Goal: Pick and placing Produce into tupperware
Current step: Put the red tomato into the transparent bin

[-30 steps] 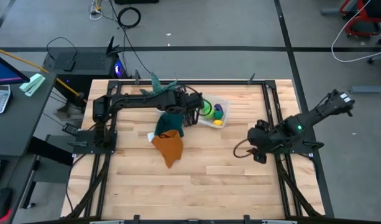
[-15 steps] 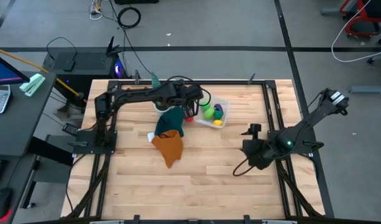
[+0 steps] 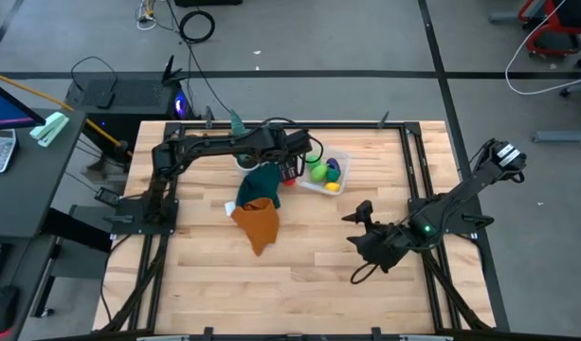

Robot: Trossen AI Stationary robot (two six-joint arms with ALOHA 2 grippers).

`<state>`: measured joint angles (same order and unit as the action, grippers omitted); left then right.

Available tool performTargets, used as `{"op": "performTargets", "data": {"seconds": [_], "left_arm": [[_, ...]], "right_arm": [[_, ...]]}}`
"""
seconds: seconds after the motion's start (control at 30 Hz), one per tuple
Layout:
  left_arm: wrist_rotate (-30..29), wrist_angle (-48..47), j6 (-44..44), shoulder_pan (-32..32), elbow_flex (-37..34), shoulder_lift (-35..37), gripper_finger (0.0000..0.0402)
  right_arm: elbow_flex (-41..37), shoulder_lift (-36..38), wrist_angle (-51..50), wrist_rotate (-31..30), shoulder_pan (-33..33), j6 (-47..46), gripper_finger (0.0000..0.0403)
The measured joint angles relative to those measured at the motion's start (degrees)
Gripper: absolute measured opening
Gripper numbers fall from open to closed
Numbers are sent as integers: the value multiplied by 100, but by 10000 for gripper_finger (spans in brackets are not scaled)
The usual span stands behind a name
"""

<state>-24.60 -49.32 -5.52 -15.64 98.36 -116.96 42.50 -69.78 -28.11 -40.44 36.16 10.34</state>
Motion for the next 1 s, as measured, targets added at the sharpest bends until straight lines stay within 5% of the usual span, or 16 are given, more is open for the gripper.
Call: {"op": "performTargets", "data": {"seconds": [0.3, 0.57, 1.0], "left_arm": [[22, 17, 188, 22, 2, -108, 202], [151, 35, 220, -1, 7, -126, 197], [678, 302, -461, -5, -28, -211, 284]], "right_arm": [[0, -105, 163, -581, 4, 22, 287], [0, -105, 163, -259, 4, -166, 287], [0, -105, 159, -77, 4, -637, 287]]}}
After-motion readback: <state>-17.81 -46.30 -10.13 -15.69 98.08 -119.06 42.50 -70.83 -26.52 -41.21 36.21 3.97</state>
